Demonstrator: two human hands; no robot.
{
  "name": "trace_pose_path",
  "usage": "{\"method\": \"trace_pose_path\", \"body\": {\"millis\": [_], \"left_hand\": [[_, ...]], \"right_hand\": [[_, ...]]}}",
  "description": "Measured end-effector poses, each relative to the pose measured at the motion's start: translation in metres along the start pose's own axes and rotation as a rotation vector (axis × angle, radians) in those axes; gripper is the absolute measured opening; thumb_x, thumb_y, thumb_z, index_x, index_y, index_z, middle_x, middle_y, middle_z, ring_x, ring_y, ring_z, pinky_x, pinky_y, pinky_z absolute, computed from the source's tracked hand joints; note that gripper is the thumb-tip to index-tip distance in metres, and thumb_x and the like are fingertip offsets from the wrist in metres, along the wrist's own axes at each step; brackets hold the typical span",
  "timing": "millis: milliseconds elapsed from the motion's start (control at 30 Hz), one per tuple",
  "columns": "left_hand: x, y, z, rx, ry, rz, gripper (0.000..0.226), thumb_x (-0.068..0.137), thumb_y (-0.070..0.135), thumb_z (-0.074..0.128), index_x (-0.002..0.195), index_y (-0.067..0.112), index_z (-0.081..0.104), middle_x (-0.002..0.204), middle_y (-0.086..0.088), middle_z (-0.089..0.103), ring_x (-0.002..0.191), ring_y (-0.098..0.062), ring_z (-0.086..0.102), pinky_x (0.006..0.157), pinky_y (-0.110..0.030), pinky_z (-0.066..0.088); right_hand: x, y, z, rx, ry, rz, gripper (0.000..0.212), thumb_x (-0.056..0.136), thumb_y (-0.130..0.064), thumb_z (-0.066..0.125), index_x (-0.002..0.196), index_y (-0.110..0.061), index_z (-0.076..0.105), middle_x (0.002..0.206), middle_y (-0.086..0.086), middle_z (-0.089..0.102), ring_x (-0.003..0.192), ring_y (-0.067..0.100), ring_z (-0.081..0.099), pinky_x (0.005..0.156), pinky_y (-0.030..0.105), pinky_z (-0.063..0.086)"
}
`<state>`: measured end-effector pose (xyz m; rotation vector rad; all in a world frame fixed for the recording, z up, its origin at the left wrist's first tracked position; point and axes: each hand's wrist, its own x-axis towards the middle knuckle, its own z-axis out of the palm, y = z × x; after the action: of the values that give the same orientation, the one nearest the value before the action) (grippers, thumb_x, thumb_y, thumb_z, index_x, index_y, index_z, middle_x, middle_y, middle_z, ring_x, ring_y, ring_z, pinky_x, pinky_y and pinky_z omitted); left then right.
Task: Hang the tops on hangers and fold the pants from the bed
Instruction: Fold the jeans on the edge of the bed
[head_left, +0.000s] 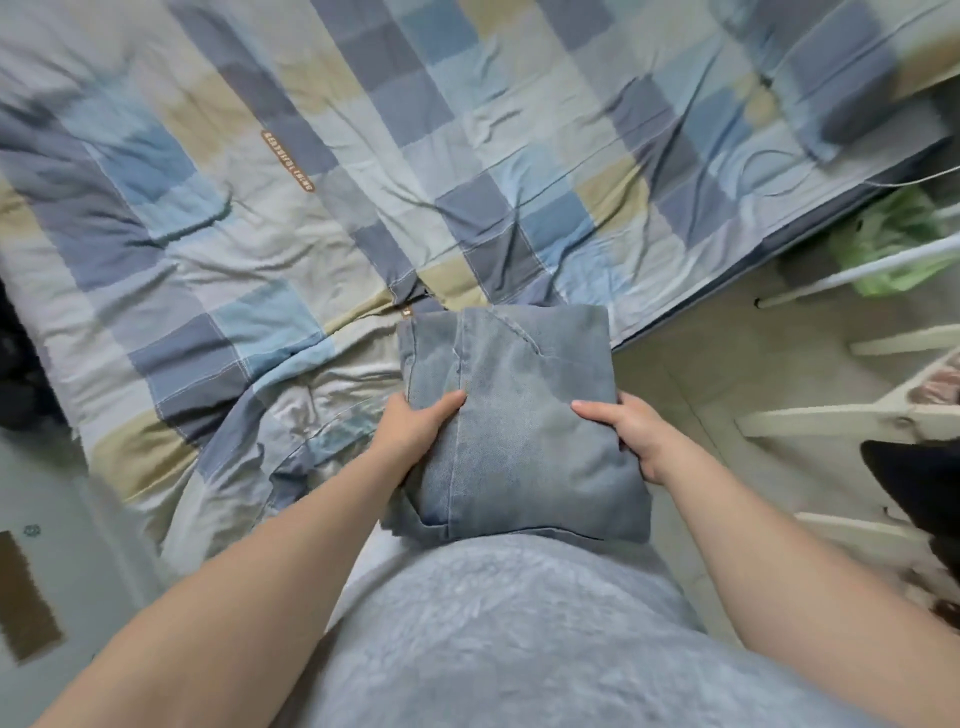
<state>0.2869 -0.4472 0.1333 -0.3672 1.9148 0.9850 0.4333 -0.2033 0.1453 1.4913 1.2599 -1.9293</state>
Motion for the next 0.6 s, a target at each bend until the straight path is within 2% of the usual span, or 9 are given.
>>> {"method": "trace_pose_path", "body": {"millis": [100,133,200,267,367,467,600], "left_hand": [[-0.023,0.038,0.027,0.079,-0.015,0.150,0.089,0.056,0.072,0.080,0.127,0.022,0.059,0.115,0.005,0.070,0.101,-0.016,0.068,0.091,-0.037,0.056],[-0.033,0.048,0.038,0.095,-0.024,0.210,0.079,0.060,0.069,0.081,0.122,0.024,0.061,0.111,0.007,0.071,0.095,-0.011,0.070,0.082,-0.031,0.057],[-0.053,0.067,0.066,0.102,-0.033,0.331,0.057,0.066,0.061,0.083,0.108,0.028,0.064,0.102,0.011,0.072,0.083,0.000,0.070,0.065,-0.018,0.054],[-0.078,0.085,0.099,0.109,-0.042,0.426,0.056,0.068,0.058,0.084,0.111,0.027,0.063,0.102,0.015,0.071,0.088,0.000,0.068,0.071,-0.021,0.054],[-0.118,0.108,0.154,0.139,-0.058,0.520,0.065,0.070,0.057,0.084,0.119,0.022,0.059,0.109,0.011,0.069,0.097,-0.008,0.066,0.088,-0.034,0.056],[-0.156,0.129,0.216,0.178,-0.089,0.627,0.062,0.071,0.054,0.084,0.116,0.022,0.058,0.108,0.009,0.068,0.096,-0.009,0.065,0.086,-0.035,0.055],[-0.205,0.159,0.304,0.256,-0.209,0.756,0.060,0.072,0.050,0.084,0.118,0.021,0.058,0.108,0.007,0.068,0.097,-0.012,0.066,0.086,-0.035,0.055]], "right_hand": [[-0.037,-0.001,-0.039,0.080,0.054,-0.139,0.045,0.082,-0.011,0.078,0.124,-0.003,0.063,0.110,0.017,0.074,0.101,0.036,0.071,0.090,0.050,0.057],[-0.049,0.000,-0.053,0.109,0.074,-0.190,0.046,0.082,-0.010,0.078,0.124,-0.002,0.062,0.110,0.017,0.074,0.101,0.035,0.071,0.091,0.049,0.057],[-0.073,0.004,-0.083,0.166,0.121,-0.298,0.045,0.081,-0.006,0.078,0.122,-0.001,0.062,0.107,0.016,0.075,0.095,0.031,0.073,0.082,0.041,0.059],[-0.099,0.010,-0.118,0.228,0.164,-0.401,0.042,0.079,-0.004,0.078,0.118,-0.004,0.063,0.102,0.013,0.076,0.089,0.027,0.075,0.070,0.033,0.060],[-0.140,0.023,-0.175,0.283,0.205,-0.524,0.041,0.079,-0.004,0.079,0.116,-0.009,0.064,0.102,0.012,0.076,0.089,0.027,0.075,0.067,0.029,0.059],[-0.181,0.039,-0.236,0.328,0.281,-0.635,0.042,0.078,-0.007,0.081,0.117,-0.013,0.065,0.102,0.009,0.077,0.091,0.027,0.075,0.071,0.032,0.059],[-0.232,0.070,-0.311,0.448,0.410,-0.739,0.041,0.080,-0.005,0.079,0.116,-0.019,0.065,0.102,0.006,0.077,0.092,0.025,0.075,0.070,0.029,0.060]]}}
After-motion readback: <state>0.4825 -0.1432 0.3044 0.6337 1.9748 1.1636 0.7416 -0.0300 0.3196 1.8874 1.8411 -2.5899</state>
